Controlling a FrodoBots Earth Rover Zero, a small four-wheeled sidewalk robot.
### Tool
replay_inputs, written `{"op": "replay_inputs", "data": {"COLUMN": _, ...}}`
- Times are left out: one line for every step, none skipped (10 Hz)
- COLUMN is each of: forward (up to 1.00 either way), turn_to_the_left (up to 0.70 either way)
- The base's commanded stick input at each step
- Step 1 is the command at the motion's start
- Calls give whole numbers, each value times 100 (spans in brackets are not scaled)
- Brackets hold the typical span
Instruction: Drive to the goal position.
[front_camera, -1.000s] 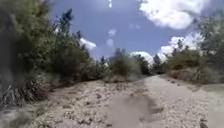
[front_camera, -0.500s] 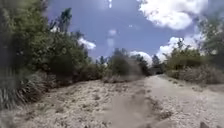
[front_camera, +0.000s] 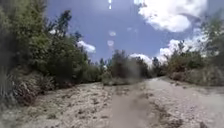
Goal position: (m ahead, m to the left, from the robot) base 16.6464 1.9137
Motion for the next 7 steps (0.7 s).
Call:
{"op": "replay_inputs", "data": {"forward": 45, "turn_to_the_left": 27}}
{"op": "replay_inputs", "data": {"forward": 45, "turn_to_the_left": 24}}
{"op": "replay_inputs", "data": {"forward": 45, "turn_to_the_left": 0}}
{"op": "replay_inputs", "data": {"forward": 45, "turn_to_the_left": 0}}
{"op": "replay_inputs", "data": {"forward": 45, "turn_to_the_left": 0}}
{"op": "replay_inputs", "data": {"forward": 45, "turn_to_the_left": 0}}
{"op": "replay_inputs", "data": {"forward": 45, "turn_to_the_left": 0}}
